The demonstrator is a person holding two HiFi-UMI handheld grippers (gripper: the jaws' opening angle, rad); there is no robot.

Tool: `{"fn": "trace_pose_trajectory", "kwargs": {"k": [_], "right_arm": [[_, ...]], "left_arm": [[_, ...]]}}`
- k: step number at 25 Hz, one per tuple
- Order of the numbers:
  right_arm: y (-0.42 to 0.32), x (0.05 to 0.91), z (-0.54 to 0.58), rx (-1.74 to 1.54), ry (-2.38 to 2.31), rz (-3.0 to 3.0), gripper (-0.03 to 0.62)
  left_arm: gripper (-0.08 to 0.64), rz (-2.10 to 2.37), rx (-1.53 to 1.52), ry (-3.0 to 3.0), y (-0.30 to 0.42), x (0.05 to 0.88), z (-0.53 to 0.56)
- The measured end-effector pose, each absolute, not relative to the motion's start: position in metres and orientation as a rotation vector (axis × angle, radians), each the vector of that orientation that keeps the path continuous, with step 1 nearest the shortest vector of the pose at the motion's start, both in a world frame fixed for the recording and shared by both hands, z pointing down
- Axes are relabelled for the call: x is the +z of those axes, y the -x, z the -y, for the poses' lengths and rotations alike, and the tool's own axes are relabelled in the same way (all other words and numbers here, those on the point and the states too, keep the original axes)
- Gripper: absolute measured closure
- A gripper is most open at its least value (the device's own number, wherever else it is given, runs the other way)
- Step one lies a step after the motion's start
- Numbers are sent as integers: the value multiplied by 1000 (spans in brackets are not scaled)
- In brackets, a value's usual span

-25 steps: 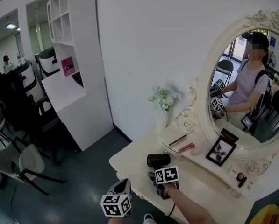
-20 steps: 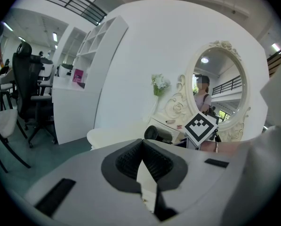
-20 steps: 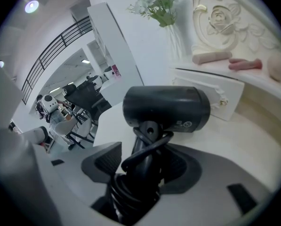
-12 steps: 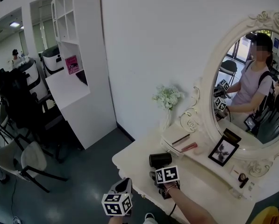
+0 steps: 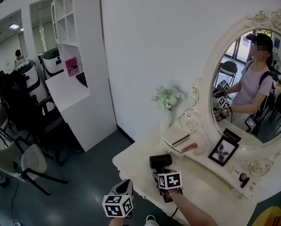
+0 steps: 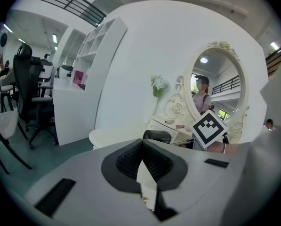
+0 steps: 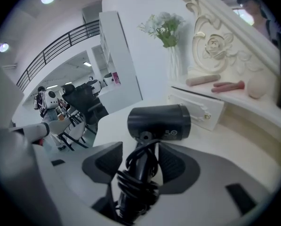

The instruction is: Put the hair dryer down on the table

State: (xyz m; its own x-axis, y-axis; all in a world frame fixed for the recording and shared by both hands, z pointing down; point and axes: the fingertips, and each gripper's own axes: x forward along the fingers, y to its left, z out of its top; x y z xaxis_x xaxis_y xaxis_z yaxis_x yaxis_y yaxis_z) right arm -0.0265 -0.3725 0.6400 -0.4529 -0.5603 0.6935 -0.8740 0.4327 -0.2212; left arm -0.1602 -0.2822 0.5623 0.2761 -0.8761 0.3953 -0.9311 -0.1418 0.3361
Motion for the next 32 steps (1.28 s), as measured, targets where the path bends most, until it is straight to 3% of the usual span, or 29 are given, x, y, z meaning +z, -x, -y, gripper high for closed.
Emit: {"fn": "trace_pose_trajectory", "kwargs": {"k": [13, 32], "right_arm": [[5, 583, 350, 755, -1379, 2350, 384], [19, 528, 279, 733, -1248, 2588, 531]], "left_arm": [[560, 1606, 143, -2072, 150, 557, 273], [560, 1635, 122, -2068, 150, 553, 262]]}}
